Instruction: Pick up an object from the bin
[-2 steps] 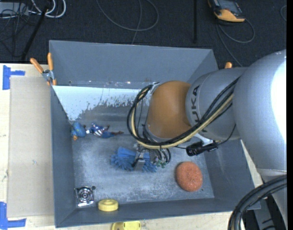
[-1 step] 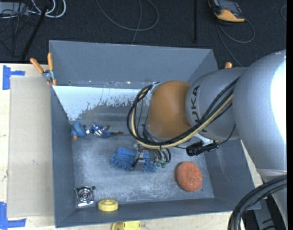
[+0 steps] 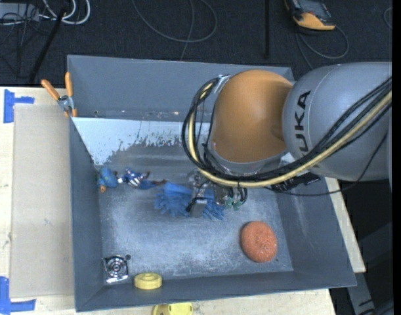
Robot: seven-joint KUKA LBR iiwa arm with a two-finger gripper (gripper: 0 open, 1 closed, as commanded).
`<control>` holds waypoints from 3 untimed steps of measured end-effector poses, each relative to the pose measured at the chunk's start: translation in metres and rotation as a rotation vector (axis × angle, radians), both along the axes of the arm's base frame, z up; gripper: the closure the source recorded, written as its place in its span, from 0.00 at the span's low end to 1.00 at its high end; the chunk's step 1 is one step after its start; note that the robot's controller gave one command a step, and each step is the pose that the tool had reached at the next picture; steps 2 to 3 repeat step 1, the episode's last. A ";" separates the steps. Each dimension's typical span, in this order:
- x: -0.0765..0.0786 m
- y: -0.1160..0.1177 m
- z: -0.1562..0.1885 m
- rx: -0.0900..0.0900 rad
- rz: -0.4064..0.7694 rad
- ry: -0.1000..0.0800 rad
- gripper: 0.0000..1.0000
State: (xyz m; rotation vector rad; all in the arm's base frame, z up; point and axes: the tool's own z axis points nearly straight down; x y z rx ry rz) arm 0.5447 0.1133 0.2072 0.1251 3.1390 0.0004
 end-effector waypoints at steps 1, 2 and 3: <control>0.000 0.000 0.000 0.000 0.000 0.000 1.00; 0.000 0.000 0.000 0.000 0.000 0.000 1.00; 0.000 0.000 0.000 0.000 0.000 0.000 1.00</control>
Offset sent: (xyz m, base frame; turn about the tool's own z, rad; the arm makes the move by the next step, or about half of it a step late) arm -0.0043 -0.0006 0.0217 -0.2122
